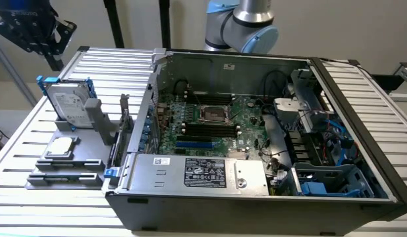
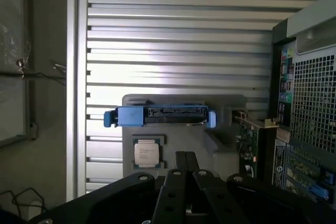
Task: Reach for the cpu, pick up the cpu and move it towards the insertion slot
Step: 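Pick up the cpu and move it towards the insertion slot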
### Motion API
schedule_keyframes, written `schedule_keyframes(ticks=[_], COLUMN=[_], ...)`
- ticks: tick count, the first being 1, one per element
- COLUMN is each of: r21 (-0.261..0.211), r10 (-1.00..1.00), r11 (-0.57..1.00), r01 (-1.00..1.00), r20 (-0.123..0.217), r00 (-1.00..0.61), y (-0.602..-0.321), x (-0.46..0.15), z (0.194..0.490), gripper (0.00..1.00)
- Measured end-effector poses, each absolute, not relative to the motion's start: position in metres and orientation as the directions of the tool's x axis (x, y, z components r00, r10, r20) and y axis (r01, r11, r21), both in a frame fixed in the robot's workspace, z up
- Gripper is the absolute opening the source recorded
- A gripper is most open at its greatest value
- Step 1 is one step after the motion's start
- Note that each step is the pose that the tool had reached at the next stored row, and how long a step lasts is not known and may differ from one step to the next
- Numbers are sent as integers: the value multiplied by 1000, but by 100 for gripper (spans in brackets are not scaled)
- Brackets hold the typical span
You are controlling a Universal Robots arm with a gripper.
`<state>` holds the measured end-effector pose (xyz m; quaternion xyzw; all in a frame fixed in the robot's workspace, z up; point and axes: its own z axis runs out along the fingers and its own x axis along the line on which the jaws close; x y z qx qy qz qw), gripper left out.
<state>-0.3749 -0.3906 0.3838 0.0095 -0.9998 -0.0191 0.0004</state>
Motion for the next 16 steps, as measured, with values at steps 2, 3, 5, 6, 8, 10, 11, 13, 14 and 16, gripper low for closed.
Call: schedule_keyframes(ticks=[2,3,5,6,8,10,11,13,14,16], r21=[38,38,38,38,38,38,38,38,38,38], r10=[-19,-19,-19,-19,-19,-19,-19,-19,-19,-19], r11=[999,999,999,999,999,999,999,999,999,999], r01=[-19,-19,-19,-19,-19,-19,-19,-19,-19,-19], r20=[2,3,5,6,8,10,10,11,11,12], r00=[-1000,-1000,-1000,-1000,-1000,-1000,-1000,-1000,-1000,-1000], y=[-396,-399,-405,-408,-412,-415,-417,-419,-420,-421], x=[-377,-378,-380,-381,-384,-390,-393,-398,-400,-405], z=[383,382,381,380,378,376,374,372,371,368], gripper=[11,11,11,11,11,11,11,11,11,11])
